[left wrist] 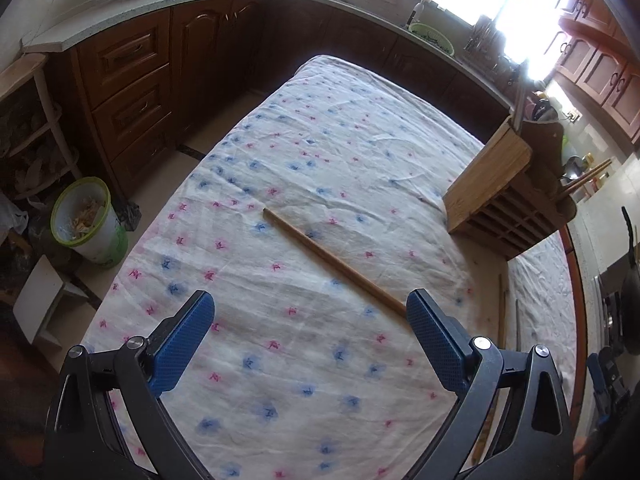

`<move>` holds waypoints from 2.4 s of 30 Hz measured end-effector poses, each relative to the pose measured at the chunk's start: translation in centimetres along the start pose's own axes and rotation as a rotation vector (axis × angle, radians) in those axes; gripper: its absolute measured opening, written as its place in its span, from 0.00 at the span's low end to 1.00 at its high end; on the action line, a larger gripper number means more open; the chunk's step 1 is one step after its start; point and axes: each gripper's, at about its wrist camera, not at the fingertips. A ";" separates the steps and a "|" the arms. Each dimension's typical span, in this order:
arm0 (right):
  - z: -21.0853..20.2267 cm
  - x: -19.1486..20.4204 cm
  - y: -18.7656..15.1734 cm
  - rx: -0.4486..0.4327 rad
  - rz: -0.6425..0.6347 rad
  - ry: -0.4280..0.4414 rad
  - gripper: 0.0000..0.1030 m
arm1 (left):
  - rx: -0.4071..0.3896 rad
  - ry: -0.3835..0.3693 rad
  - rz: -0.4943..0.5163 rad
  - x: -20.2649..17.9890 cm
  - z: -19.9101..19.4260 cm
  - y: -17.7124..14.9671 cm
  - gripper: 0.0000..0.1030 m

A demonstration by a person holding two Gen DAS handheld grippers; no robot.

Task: Organize utensils
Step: 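Move both open tools back toward the remaining chopsticks, then close the left tool on a wooden chopstick while the right tool grasps a steel chopstick, then lift both chopsticks and carry them over the wooden holder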

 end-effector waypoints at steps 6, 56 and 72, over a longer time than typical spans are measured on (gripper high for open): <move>2.3 0.3 -0.9 0.076 -0.014 0.009 0.66 | 0.066 0.053 -0.036 0.2 4.9 2.6 0.71; 14.7 -0.4 -0.9 0.338 -0.175 -0.133 0.08 | 0.044 -0.094 0.651 -17.5 6.8 -1.4 0.05; 9.6 0.6 1.6 0.259 -0.093 0.020 0.04 | -0.029 -0.229 0.513 -14.1 0.3 -0.5 0.04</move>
Point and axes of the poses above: each gripper's, at about its wrist camera, not at the fingertips, and z roughly the way its jaws point, x to its left, y to its top, and after that the axes turned 6 degrees about y, right-handed
